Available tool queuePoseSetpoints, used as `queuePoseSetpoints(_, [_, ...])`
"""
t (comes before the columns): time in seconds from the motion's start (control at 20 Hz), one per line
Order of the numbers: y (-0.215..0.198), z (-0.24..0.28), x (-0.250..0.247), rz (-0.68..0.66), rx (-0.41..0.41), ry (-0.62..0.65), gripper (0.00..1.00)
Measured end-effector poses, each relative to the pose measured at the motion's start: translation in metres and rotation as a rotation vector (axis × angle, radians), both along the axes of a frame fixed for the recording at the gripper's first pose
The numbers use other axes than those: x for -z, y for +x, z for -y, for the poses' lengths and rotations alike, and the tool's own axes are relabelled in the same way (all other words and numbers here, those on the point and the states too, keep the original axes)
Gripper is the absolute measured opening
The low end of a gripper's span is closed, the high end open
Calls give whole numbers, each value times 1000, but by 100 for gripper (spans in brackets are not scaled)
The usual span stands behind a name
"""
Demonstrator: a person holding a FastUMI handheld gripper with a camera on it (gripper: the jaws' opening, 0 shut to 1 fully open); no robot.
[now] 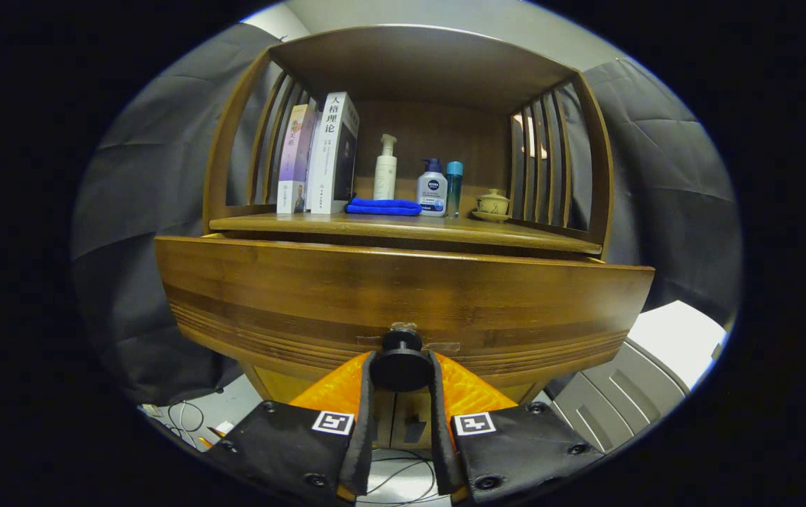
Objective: Pull open the drawer, take out the items inside it, and place them on the countertop above the cabinet.
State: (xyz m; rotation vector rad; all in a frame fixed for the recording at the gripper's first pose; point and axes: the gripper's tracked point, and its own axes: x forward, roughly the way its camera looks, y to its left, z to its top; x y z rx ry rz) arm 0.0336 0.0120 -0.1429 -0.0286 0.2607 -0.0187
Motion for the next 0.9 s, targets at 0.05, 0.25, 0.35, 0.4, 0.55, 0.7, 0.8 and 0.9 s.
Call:
queuePoseSetpoints(0.05, [-4,0,-1,3,3,10,38])
queuePoseSetpoints(0.25, [-22,3,0,2,4,10,38])
queuePoseSetpoints(0.35, [-30,4,0,4,5,21,37])
queuePoseSetpoints(0.4, [-35,4,1,7,4,20,38])
queuePoseSetpoints(0.55, [-46,5,1,11,-1,4,38])
queuePoseSetpoints(0.7, [-59,5,5,4,-2,0,37])
queuePoseSetpoints(0.8, [-68,3,9,3,-5,-2,37])
queuePoseSetpoints(0.9, [-73,-1,8,7,-11,0,37])
